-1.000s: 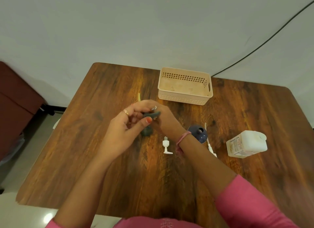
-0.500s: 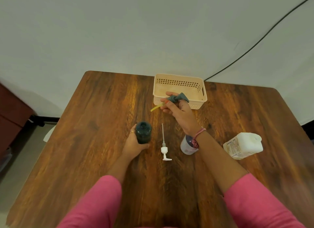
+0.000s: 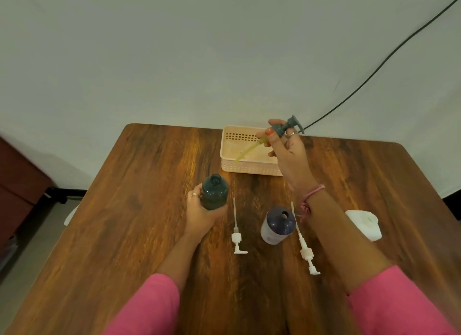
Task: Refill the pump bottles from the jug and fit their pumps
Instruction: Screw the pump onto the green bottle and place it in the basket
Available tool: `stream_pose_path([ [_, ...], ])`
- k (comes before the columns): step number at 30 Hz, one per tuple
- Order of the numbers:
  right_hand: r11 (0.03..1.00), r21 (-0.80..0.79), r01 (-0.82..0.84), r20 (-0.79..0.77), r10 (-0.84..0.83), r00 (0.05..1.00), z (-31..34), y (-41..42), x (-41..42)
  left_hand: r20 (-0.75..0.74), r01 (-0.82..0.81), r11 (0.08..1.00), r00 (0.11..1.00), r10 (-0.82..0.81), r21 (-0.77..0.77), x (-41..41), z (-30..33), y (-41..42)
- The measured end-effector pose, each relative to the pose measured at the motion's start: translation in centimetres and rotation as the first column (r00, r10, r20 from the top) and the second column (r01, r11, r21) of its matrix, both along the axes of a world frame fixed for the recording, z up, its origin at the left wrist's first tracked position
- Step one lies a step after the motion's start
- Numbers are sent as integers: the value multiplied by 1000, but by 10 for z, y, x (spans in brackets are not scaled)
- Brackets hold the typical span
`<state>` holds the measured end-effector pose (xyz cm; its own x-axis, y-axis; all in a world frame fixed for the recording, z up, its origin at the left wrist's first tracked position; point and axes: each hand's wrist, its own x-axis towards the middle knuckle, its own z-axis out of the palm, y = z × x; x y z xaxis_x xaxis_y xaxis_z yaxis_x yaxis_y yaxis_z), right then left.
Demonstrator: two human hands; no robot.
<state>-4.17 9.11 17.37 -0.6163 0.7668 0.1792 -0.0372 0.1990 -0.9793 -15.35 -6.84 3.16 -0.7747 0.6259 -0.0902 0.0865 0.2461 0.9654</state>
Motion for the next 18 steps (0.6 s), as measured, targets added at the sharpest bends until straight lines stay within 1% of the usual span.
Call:
stream_pose_path([
  [4, 995, 87, -47, -51, 51, 997, 37, 13, 9, -63, 0, 996, 998, 5, 87, 14, 39, 16],
  [7, 988, 141, -65, -67, 75, 995, 66, 21, 17, -66, 6, 990, 998, 3, 141, 25, 72, 29],
  [10, 980, 189, -67, -125, 92, 988, 94, 28, 25, -79, 29, 981, 997, -14, 191, 38, 107, 42],
  [13, 973, 222, -63, -184, 105, 977, 121, 33, 32, -122, 22, 979, 993, 3, 201, 48, 133, 55],
  [18, 967, 251, -48, -283, 121, 951, 162, 44, 45, -183, -14, 982, 982, 49, 190, 58, 156, 77],
])
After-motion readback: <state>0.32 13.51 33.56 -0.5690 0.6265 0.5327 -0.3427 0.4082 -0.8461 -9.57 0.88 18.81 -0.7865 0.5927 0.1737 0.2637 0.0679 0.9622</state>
